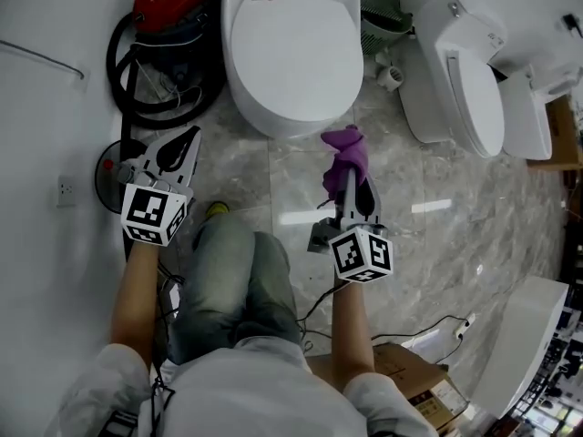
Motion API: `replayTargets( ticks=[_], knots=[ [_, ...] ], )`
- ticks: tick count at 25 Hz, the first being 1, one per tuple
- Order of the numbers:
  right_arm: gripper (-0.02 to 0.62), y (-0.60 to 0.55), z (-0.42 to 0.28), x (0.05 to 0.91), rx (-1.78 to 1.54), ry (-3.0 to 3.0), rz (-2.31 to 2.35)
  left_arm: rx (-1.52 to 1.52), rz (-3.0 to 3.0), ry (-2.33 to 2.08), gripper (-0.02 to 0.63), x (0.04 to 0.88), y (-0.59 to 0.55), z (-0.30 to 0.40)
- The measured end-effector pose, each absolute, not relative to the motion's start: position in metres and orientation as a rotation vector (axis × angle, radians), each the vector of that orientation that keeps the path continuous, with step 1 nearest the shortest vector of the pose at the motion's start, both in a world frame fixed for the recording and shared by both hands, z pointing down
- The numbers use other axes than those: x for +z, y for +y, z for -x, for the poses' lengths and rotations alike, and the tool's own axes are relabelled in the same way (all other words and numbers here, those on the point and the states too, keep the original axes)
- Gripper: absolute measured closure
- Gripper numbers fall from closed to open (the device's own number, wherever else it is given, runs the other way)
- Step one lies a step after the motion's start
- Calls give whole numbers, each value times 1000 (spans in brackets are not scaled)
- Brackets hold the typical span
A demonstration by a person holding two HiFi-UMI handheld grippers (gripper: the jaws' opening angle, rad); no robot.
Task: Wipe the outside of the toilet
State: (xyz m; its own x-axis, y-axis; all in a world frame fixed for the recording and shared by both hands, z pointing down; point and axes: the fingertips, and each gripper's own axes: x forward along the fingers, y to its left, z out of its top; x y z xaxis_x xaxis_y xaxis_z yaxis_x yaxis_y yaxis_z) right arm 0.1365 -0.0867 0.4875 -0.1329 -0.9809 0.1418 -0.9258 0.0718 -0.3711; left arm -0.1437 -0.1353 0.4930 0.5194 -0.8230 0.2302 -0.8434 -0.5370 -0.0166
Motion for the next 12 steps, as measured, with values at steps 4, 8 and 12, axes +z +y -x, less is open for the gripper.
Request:
replayTargets(
  ticks=[4, 8, 12],
  knots=[
    [538, -79, -139, 522, -563, 2175, 1948, 324, -2673, -1471, 592, 521, -131, 139],
    [538, -66, -145, 550, -571, 2188, 1927, 317, -2680, -1490, 592, 542, -121, 133],
    [538, -64, -153, 569, -550, 2186, 1917, 328, -2686, -1498, 592, 561, -115, 130]
  ],
)
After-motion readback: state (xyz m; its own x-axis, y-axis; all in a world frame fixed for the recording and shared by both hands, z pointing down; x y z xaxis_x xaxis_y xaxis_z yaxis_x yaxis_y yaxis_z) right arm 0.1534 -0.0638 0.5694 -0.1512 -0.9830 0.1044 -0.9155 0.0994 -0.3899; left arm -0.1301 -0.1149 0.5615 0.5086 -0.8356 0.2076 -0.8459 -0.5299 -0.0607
